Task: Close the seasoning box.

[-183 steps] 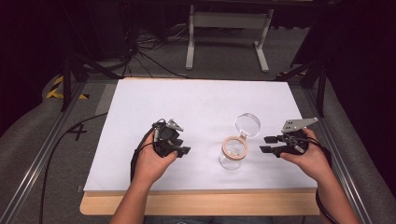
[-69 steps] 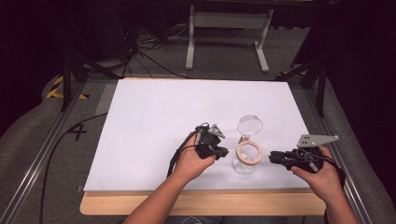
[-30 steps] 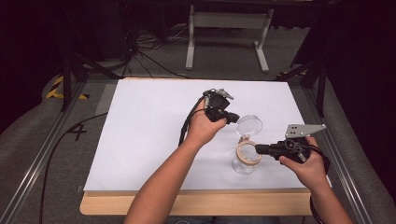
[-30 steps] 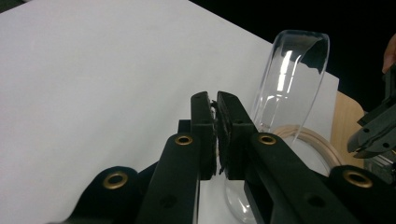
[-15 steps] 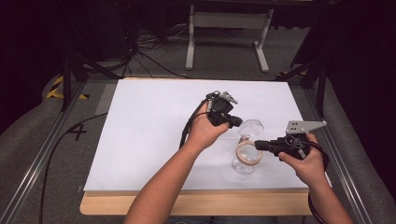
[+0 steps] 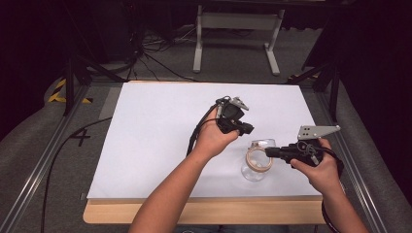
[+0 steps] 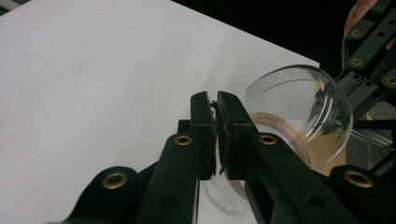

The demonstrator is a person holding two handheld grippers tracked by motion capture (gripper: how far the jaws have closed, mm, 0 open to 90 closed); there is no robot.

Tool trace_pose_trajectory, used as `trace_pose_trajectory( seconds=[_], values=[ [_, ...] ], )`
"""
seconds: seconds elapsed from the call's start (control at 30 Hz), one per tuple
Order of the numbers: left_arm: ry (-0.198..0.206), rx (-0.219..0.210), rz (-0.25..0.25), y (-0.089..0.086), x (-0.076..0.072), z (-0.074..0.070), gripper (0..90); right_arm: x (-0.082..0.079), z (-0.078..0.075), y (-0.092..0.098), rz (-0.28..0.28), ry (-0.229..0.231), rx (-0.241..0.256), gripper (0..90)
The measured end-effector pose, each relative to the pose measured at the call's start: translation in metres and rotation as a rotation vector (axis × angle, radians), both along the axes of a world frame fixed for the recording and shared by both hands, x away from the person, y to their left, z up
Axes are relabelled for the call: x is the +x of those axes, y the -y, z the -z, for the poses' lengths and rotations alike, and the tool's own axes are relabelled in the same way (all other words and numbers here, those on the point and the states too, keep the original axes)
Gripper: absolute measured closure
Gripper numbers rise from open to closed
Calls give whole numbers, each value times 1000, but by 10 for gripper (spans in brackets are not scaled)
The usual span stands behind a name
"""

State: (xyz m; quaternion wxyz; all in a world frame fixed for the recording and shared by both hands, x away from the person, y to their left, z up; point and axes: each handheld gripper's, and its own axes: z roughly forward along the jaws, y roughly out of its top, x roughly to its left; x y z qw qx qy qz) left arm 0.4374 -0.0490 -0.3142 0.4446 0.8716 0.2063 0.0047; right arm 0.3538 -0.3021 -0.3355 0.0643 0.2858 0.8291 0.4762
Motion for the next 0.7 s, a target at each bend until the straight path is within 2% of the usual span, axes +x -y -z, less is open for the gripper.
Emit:
trace_pose_trajectory(
  seconds=[0.27, 0.53, 0.63, 0.67, 0.7],
  values=[
    [10, 14, -5, -7, -5, -1, 846, -3, -3, 0, -14, -12, -28, 900],
    [9, 20, -23, -27, -17, 1, 833, -5, -6, 2, -40, -51, -89, 900],
    [42, 63, -54, -40, -25, 4, 823, -5, -6, 2, -56, -61, -111, 900],
    [42, 63, -54, -40, -25, 4, 820, -5, -6, 2, -56, -61, -111, 900],
    [62, 92, -73, -44, -27, 6, 820, -5, -5, 2, -57, -64, -118, 900]
  ],
)
